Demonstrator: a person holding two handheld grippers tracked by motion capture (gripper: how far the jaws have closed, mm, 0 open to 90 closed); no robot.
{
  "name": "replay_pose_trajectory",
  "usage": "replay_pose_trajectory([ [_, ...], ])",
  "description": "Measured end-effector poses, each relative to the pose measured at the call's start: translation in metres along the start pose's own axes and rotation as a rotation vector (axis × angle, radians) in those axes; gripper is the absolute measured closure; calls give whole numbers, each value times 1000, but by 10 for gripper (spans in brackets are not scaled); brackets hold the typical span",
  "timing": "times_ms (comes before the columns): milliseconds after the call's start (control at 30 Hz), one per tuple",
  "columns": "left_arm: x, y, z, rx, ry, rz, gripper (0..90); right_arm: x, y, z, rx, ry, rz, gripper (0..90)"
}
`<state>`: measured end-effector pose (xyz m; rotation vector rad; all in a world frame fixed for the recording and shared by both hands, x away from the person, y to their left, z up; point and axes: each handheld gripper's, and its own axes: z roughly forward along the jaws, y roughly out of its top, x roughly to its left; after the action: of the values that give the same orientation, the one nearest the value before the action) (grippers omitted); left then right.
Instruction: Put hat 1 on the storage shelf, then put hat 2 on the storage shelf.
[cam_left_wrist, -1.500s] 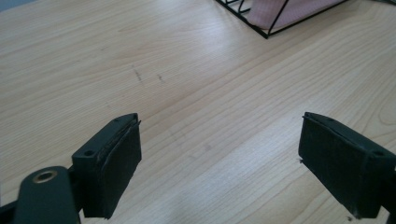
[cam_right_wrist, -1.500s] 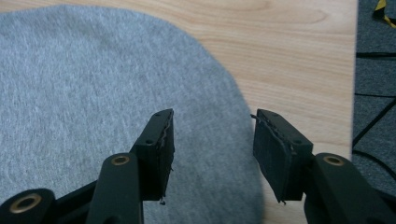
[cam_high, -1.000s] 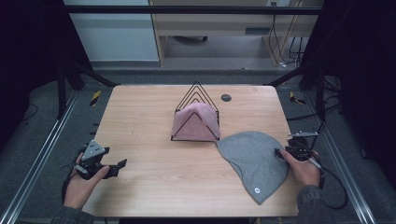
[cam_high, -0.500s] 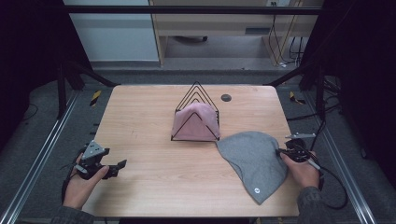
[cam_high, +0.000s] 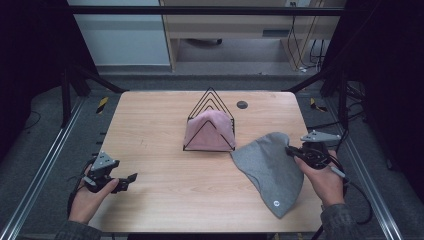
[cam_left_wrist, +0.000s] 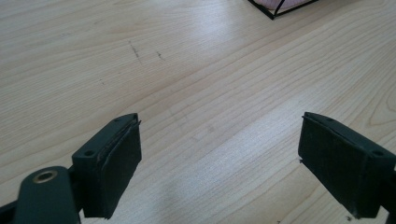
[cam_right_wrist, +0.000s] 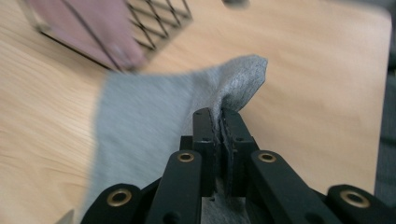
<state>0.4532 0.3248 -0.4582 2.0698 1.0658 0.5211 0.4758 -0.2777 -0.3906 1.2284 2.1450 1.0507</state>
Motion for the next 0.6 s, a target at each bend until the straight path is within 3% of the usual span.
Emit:
replay_pose_trajectory([
  [167,-3,1,1,5,-6,12,126,20,28,-16,-64,45,-80,864],
  [300,-12,6,-5,-39,-37,12,126,46,59,-34,-114,104,-178,864],
  [400,-18,12,-8,-60,-48,20,126,56,72,-41,-132,128,-215,864],
  [433,-22,15,-10,-66,-56,27,126,65,83,-47,-135,151,-255,864],
  [600,-42,44,-21,-93,-103,101,124,82,105,-56,-152,190,-323,864],
])
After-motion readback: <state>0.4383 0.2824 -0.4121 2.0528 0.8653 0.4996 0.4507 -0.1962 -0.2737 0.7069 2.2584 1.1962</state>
